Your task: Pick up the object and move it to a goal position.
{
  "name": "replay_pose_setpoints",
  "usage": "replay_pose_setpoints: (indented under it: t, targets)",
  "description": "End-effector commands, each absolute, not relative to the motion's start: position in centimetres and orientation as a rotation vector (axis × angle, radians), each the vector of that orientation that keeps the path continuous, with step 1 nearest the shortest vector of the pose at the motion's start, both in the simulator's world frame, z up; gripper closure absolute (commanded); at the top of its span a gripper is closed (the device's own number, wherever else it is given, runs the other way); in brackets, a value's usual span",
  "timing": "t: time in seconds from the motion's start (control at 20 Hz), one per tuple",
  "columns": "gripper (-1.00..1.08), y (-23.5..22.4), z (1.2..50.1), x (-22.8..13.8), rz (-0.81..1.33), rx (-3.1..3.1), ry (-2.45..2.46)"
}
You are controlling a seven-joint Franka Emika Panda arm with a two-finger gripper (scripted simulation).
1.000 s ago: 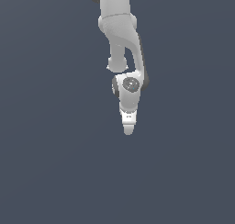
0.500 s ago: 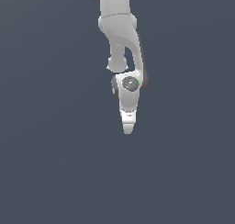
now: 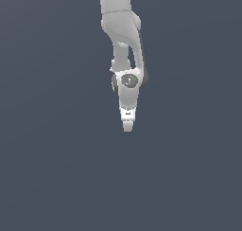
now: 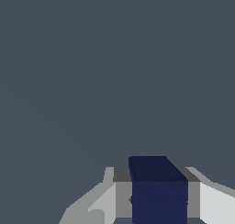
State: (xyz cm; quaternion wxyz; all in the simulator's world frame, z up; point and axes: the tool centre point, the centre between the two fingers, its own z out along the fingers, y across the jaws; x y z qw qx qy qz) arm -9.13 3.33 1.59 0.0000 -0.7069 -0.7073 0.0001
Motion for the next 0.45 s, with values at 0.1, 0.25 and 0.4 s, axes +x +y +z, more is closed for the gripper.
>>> replay_pose_setpoints:
  t: [0.1,0.25,0.4]
  targets:
    - [1.08,2.5,1.7,-10.6,0.0,-2.221,-2.222]
    - [1.08,2.2,1.7,-11.1,0.0,-2.221,-2.222]
    - [1.08,2.1,1.7,-11.3,0.0,-2.221,-2.222]
